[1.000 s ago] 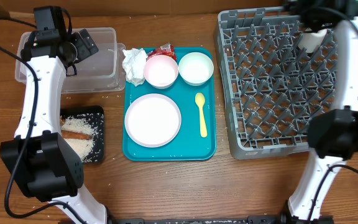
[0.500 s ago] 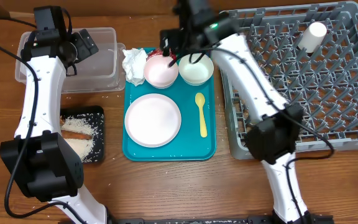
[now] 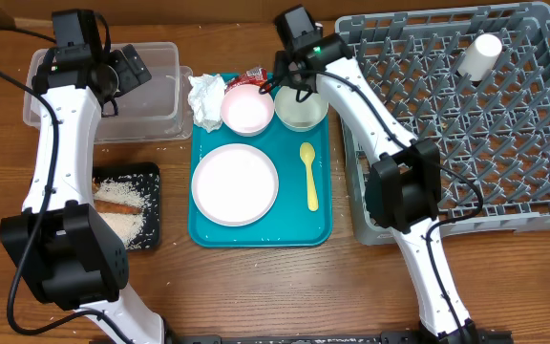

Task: Sort waste into correct bins and load items into the dishwasher
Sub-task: 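Reach the right gripper to the white bowl and grasp its rim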

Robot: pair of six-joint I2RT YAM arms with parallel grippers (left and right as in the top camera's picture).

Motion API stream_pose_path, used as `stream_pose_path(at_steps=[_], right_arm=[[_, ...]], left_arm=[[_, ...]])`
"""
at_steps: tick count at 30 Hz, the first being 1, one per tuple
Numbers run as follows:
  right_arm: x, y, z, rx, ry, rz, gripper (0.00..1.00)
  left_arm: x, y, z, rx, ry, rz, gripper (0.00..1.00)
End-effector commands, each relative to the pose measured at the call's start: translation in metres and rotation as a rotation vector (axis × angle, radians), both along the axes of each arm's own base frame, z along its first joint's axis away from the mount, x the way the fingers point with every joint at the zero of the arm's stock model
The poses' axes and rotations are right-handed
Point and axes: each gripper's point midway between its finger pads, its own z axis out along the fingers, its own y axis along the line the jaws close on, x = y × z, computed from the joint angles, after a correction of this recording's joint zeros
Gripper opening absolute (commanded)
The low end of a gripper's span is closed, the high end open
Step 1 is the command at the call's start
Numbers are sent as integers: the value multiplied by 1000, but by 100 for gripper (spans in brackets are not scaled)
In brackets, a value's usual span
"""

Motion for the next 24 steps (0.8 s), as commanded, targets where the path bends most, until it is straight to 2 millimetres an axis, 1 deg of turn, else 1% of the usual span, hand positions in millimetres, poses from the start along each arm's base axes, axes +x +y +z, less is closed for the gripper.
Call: stream_pose_path(at_steps=[1, 2, 4, 8, 10, 14, 18, 22, 23, 24], right_arm=[[2, 7, -4, 62, 8, -67, 58], [2, 7, -8, 76, 19, -98, 54], [-1, 11, -15, 98, 43, -115, 52], [-6, 18, -19, 115, 65, -121, 52], [-10, 18, -22, 128, 87, -163, 53], [-8, 19, -24, 131, 83, -165, 53], [-12, 18, -39, 126, 112, -185, 53], [-14, 20, -45, 123, 115, -183, 53], [-16, 23, -51, 123, 118, -179, 51], [-17, 24, -52, 122, 118, -176, 44]], left_arm=[[3, 0, 7, -1, -21, 4, 100], [3, 0, 7, -2, -21, 4, 100], [3, 0, 7, -1, -21, 4, 100], [3, 0, 7, -2, -21, 4, 100], [3, 0, 7, -2, -21, 4, 100], [3, 0, 7, -2, -21, 4, 100], [3, 0, 7, -2, -21, 4, 100], [3, 0, 7, -2, -21, 4, 100], [3, 0, 7, -2, -21, 4, 100], [3, 0, 7, -2, -21, 4, 100]])
